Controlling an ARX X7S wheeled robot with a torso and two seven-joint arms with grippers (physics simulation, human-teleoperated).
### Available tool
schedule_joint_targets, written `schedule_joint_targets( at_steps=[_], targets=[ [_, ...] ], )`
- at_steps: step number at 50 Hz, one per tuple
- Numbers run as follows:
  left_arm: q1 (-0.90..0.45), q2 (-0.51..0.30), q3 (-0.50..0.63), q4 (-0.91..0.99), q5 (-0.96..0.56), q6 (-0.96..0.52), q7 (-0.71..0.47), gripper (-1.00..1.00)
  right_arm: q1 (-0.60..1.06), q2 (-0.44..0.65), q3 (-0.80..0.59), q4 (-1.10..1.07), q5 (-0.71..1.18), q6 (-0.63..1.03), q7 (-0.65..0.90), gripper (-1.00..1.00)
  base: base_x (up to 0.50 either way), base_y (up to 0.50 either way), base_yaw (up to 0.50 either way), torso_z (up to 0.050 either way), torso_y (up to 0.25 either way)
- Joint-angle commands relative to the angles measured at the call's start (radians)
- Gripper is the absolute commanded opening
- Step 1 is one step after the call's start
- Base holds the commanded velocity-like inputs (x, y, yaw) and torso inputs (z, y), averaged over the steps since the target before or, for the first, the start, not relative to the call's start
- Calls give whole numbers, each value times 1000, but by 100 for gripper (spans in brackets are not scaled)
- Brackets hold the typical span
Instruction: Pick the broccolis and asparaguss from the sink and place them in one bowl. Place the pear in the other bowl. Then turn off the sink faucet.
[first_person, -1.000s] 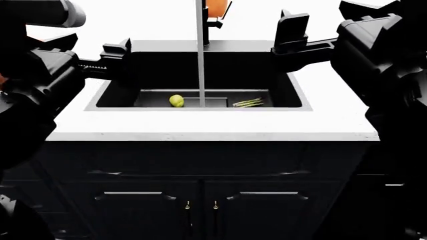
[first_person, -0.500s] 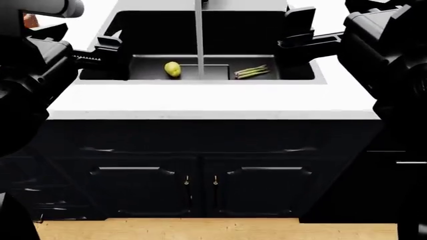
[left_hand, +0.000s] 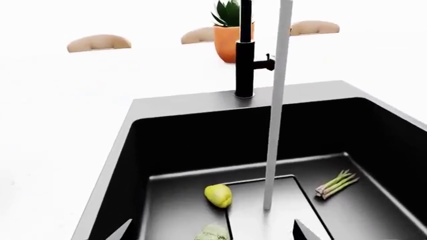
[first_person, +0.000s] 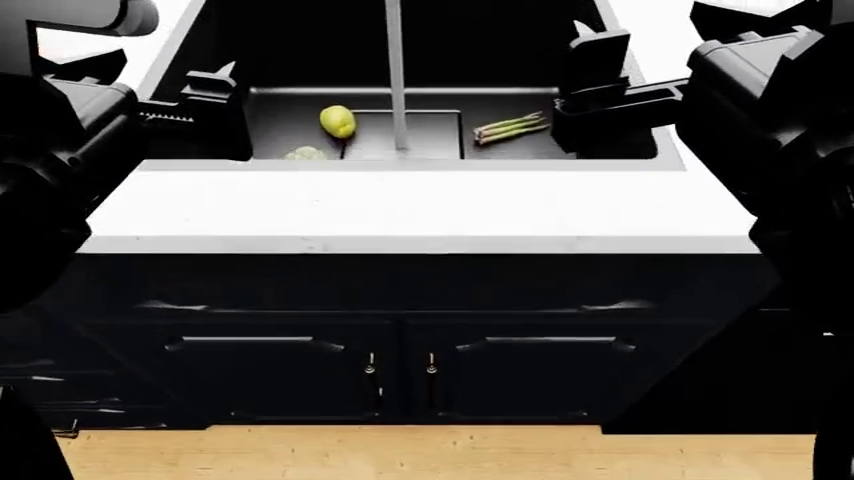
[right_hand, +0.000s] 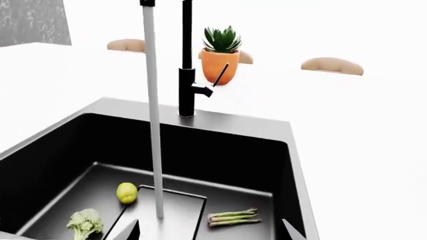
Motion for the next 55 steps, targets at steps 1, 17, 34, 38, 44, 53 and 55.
schedule_joint_targets(
  at_steps=[1, 17, 34, 38, 44, 53, 55],
  targets=[
    [1, -5, -7, -3, -4, 5, -14, 100, -7, 14, -4, -4, 41, -21, 19, 100, 500, 0, 0, 0, 0],
    [-19, -16, 6, 0, -15, -1, -26, 100, 35, 32, -27, 17, 119, -46, 71, 100, 500, 0, 0, 0, 0],
    [-25, -17, -7, 4, -43, -17, -45, 100, 79, 74, -48, 37, 207, -66, 109, 100, 500, 0, 0, 0, 1],
    [-26, -17, -13, 9, -52, -23, -52, 100, 76, 77, -53, 30, 218, -72, 116, 100, 500, 0, 0, 0, 0],
    [-28, -17, -13, 8, -65, -24, -56, 100, 64, 77, -57, 18, 217, -81, 115, 100, 500, 0, 0, 0, 2],
    [-23, -18, -15, 9, -80, -27, -66, 100, 41, 78, -55, 2, 209, -94, 106, 100, 500, 0, 0, 0, 1],
    [-22, -18, -14, 8, -84, -29, -67, 100, 39, 80, -56, -1, 206, -92, 99, 100, 500, 0, 0, 0, 0]
  ],
)
